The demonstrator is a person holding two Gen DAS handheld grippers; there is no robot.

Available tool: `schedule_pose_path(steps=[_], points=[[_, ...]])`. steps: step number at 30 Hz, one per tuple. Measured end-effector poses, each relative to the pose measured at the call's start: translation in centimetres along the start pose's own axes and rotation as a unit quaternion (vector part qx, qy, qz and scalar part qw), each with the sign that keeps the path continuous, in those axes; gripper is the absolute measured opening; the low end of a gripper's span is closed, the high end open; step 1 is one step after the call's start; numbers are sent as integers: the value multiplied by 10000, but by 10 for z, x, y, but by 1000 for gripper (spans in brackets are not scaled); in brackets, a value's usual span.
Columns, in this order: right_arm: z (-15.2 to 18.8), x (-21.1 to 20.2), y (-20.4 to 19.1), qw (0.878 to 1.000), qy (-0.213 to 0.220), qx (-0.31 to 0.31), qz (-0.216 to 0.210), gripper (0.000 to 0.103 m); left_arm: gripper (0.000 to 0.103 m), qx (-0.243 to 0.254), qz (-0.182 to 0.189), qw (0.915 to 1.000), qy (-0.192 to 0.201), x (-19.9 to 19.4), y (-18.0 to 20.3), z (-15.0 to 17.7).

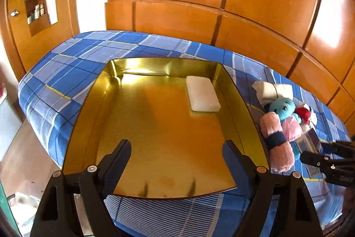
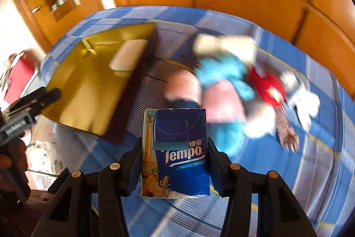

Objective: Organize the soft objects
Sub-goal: 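Carry the Tempo tissue pack into the gold tray and open the right tool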

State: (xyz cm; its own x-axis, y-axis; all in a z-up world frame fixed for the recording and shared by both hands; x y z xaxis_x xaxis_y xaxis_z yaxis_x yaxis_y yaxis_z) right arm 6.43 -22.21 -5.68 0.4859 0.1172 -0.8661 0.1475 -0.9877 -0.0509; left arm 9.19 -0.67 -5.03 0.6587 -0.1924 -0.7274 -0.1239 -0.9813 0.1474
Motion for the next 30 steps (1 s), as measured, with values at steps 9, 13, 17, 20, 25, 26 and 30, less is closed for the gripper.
schedule_pose_path(steps=[9, 13, 17, 20, 25, 26, 30], points=[[-64, 27, -79, 9969, 101, -664, -407, 52, 85, -648, -317, 9971, 260, -16, -54, -11], [-78, 61, -105, 9968, -94, -703, -358, 52, 85, -852, -479, 9948, 272, -19, -77, -9], [-77, 91, -121, 9960, -349, -806, -179, 52, 85, -998, -593, 9929, 249, -19, -92, -6], [-76, 106, -130, 9947, -396, -947, 37, 52, 85, -1075, -647, 9919, 206, -17, -100, -3], [-70, 116, -133, 9931, -388, -1077, 274, 53, 85, -1106, -656, 9916, 141, -13, -103, 2], [-70, 117, -134, 9928, -369, -1100, 311, 53, 85, -1096, -654, 9917, 132, -12, -102, 3], [-70, 119, -135, 9924, -230, -1121, 442, 54, 85, -1089, -648, 9919, 125, -12, -101, 3]])
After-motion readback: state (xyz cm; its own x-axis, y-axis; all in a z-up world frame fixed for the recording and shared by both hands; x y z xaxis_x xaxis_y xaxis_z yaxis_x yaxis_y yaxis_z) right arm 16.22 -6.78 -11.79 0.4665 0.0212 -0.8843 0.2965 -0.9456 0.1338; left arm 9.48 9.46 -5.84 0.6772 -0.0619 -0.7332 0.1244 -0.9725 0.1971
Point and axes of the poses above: each gripper's, at about its wrist camera, not at the fingertips, and x roughly the way its jaws point, y to its right, z to its underside, the point moved 7 cm from there along x, roughly the way its jaws point, and after that the axes turned 2 degrees about z, right-handed, at the moved point
